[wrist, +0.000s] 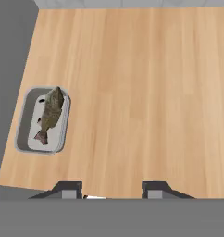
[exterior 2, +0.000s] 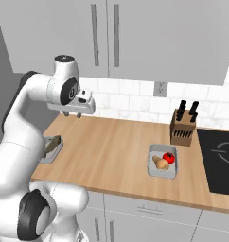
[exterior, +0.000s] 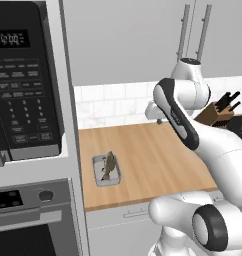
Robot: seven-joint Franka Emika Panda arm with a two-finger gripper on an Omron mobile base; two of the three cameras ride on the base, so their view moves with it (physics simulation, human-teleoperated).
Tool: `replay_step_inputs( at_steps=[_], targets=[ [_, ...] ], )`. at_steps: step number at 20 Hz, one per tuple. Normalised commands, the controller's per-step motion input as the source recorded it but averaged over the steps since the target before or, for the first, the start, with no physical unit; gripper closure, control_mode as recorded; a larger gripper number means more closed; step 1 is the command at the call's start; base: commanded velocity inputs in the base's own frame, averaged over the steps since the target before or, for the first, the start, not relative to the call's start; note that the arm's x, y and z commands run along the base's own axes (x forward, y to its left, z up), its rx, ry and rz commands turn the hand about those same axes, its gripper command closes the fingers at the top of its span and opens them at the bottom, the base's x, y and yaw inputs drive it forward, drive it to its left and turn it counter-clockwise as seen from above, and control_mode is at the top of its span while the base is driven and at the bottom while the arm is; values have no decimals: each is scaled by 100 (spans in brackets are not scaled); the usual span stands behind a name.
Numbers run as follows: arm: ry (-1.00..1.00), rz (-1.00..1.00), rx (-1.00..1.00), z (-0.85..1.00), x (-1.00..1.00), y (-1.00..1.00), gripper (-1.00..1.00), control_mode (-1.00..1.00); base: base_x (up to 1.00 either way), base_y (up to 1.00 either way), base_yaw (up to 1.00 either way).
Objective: Take the meat container that has the fish and place it on the second highest rack of the freezer. Then take the vegetable container that has the tomato and squash and place it on the highest rack of the freezer.
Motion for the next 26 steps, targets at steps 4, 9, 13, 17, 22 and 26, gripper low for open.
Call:
replay_step_inputs(
  at_steps=[4, 9, 13, 17, 22, 26],
  targets=[
    [-6, -3, 2, -14, -60, -14, -100, -100, 0, 0, 0],
    [-5, -44, 5, -70, -78, -59, -100, -100, 0, 0, 0],
    [0, -56, 9, -68, -32, -79, -100, -100, 0, 0, 0],
    [0, -59, 7, -37, -5, -80, -100, -100, 0, 0, 0],
    [0, -63, 7, -42, 1, -91, -100, -100, 0, 0, 0],
    [1, -60, 19, -26, 9, -100, -100, -100, 0, 0, 0]
  ],
)
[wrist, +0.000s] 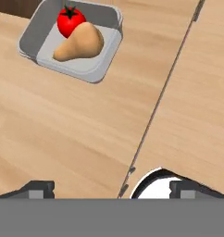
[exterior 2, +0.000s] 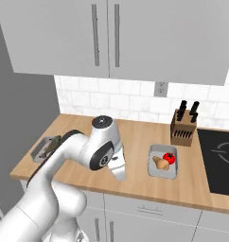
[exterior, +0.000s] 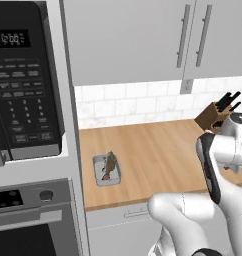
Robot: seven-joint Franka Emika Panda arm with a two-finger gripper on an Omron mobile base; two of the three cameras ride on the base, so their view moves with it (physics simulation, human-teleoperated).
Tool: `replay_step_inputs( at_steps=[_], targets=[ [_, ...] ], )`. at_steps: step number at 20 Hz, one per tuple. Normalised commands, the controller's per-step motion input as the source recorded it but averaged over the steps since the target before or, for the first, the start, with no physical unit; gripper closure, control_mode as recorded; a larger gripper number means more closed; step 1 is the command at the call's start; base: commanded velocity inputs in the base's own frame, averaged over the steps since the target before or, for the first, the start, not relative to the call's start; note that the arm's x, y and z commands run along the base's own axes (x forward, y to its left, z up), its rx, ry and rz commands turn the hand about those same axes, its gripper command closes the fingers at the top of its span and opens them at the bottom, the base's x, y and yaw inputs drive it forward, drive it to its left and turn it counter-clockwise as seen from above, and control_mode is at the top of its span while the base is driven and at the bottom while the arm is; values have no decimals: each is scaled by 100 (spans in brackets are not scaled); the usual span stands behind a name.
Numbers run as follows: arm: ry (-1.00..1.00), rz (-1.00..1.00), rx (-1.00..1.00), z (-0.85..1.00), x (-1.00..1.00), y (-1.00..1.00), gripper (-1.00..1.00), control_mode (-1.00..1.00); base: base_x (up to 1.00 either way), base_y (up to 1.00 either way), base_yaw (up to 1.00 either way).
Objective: Take the meat container that has the fish and place it on the second highest rack of the freezer. Then take the vegetable container that has the tomato and squash and place it on the highest rack of the freezer.
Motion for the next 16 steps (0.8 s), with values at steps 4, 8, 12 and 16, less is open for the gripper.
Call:
replay_step_inputs(
  at_steps=[4, 8, 12, 16],
  targets=[
    [11, -21, 27, -1, 16, -100, -100, -100, 0, 0, 0],
    [10, -6, 23, -1, 11, -84, -100, -100, 0, 0, 0],
    [3, -9, 12, -8, 13, -59, -100, -100, 0, 0, 0],
    [1, -7, 1, -27, 29, -19, -100, -100, 0, 0, 0]
  ],
)
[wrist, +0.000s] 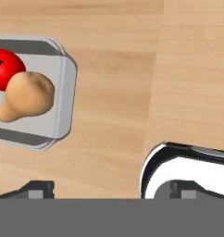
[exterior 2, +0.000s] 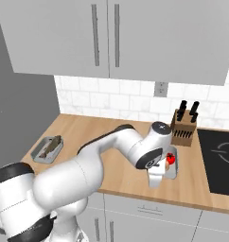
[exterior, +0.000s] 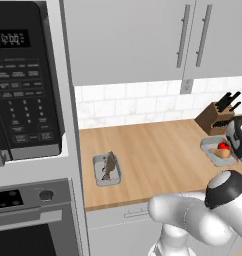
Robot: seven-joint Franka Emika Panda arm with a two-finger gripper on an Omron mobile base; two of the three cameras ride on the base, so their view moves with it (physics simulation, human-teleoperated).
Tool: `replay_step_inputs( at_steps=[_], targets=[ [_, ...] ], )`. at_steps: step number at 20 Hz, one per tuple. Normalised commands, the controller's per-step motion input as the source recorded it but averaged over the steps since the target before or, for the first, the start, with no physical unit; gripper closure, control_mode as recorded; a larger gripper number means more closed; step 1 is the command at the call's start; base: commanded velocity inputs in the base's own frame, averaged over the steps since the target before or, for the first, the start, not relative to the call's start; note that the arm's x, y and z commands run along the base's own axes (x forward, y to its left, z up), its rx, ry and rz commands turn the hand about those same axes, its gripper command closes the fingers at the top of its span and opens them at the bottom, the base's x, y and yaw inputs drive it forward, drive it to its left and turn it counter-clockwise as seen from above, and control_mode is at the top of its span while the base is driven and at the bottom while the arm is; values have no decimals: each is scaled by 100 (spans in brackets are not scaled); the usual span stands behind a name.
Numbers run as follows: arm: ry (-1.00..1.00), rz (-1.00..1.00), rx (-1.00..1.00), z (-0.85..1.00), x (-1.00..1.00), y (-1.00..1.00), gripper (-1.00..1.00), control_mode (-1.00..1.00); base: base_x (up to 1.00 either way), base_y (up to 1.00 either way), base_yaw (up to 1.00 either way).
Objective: Take the meat container that has the fish and place it on the second highest rack of the freezer. Then take the vegetable container that has the tomato and squash and place it on the highest rack of the freezer.
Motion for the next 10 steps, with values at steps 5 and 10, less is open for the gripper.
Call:
replay_step_inputs(
  at_steps=[5, 10],
  targets=[
    [5, 0, 0, -41, 39, 0, -100, -100, 0, 0, 0],
    [0, 0, 0, -33, 25, 0, -100, -100, 0, 0, 0]
  ],
)
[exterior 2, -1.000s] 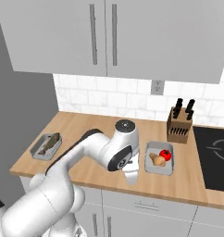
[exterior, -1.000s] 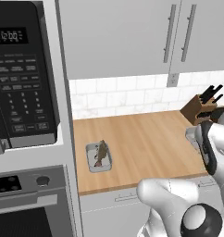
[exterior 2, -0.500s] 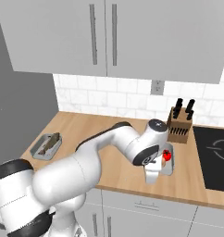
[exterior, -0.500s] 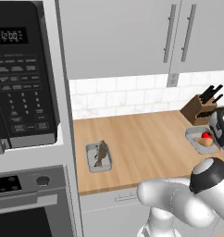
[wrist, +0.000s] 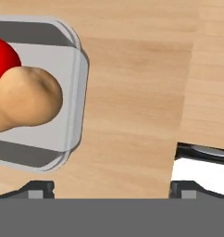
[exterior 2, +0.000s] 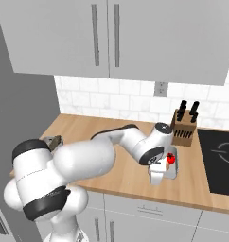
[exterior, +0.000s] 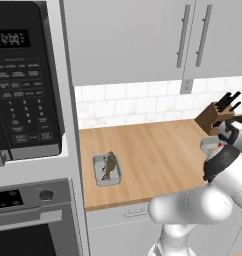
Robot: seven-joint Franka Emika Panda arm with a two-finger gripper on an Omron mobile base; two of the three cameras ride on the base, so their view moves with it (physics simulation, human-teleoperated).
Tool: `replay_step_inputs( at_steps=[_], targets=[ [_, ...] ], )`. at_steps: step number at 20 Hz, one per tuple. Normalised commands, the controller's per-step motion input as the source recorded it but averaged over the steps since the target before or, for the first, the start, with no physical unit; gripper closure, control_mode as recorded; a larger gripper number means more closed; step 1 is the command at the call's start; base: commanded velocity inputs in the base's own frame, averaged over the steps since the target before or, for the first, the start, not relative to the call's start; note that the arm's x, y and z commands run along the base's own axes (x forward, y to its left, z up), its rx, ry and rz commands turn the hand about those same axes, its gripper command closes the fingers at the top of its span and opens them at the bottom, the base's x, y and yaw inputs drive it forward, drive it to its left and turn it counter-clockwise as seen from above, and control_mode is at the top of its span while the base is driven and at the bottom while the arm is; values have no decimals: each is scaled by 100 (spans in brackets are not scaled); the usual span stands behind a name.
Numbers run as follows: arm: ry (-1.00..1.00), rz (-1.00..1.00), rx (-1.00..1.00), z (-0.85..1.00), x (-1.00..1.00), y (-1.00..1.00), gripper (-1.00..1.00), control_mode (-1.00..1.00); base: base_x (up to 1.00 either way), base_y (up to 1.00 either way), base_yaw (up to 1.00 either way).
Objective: Take the meat container that has the fish and place it on the second highest rack of the freezer. Then take the vegetable container that has the tomato and squash and place it on the highest rack of the freezer.
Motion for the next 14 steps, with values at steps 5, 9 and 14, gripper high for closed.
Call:
replay_step_inputs(
  at_steps=[5, 9, 14],
  targets=[
    [1, 0, 0, -21, 31, -1, -100, -100, 0, 0, 0],
    [3, 0, 0, -21, 29, -11, -100, -100, 0, 0, 0],
    [1, 0, 0, -19, 18, -19, -100, -100, 0, 0, 0]
  ],
)
